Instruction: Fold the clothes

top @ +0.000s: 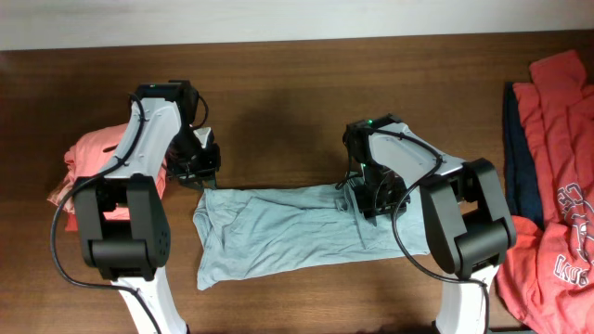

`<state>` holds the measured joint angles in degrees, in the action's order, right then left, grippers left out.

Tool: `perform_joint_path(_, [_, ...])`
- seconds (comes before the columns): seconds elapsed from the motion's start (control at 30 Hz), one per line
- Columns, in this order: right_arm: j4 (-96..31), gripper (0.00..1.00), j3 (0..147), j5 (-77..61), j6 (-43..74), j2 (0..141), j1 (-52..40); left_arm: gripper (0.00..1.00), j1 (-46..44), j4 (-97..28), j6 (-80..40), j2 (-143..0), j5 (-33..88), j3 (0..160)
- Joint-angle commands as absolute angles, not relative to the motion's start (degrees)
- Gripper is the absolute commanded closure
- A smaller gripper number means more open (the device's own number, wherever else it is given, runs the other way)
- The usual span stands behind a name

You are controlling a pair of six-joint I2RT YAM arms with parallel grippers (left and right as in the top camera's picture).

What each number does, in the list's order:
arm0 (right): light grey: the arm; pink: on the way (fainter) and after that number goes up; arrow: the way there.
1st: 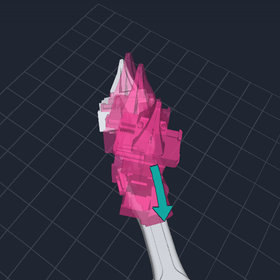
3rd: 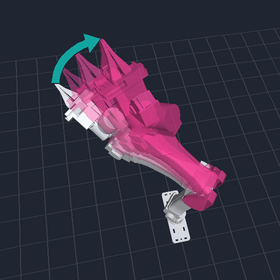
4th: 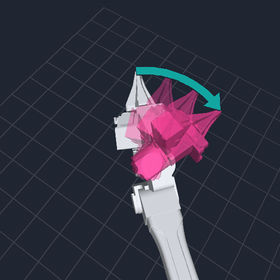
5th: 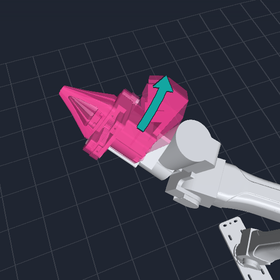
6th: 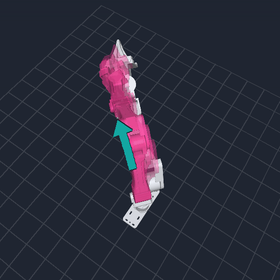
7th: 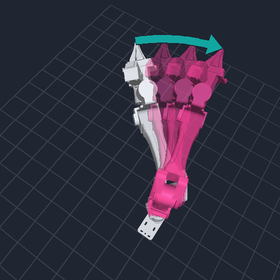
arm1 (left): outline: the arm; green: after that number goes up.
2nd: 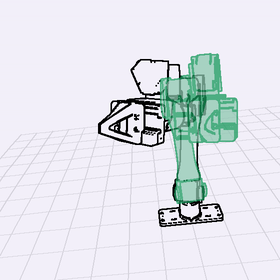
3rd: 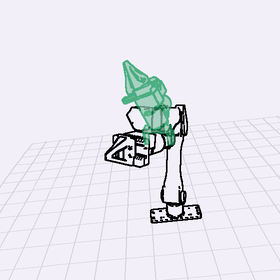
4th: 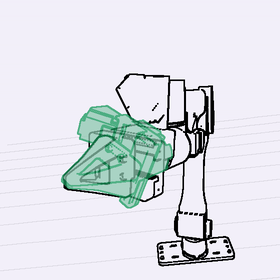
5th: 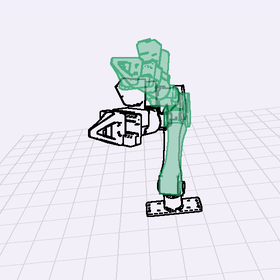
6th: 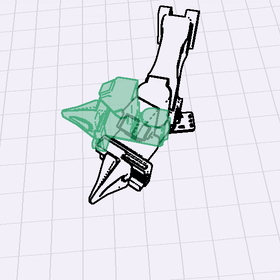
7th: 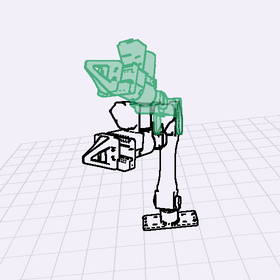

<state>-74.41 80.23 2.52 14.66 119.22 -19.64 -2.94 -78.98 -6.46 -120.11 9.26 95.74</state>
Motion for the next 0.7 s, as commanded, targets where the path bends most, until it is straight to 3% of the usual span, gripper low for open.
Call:
perform_joint_path(0.0, [-74.59, 0.64, 80.16, 1.19, 13.89, 119.44, -19.86, 0.74, -3.01, -78.85, -5.93, -119.22, 9.87, 96.71])
perform_joint_path(0.2, [-76.23, 0.64, 82.63, -6.26, 10.2, 118.21, -19.9, 0.74, -3.01, -78.85, -5.93, -119.22, 9.82, 96.71])
perform_joint_path(0.47, [-76.44, 0.63, 83.24, -27.22, -5.28, 118.21, -20.97, 0.74, -3.01, -78.96, -5.93, -119.22, 9.67, 96.71])
perform_joint_path(0.67, [-77.19, 0.64, 83.37, -27.7, -7.27, 117.93, -20.93, 0.74, -3.11, -79.09, -5.93, -119.22, 9.67, 96.71])
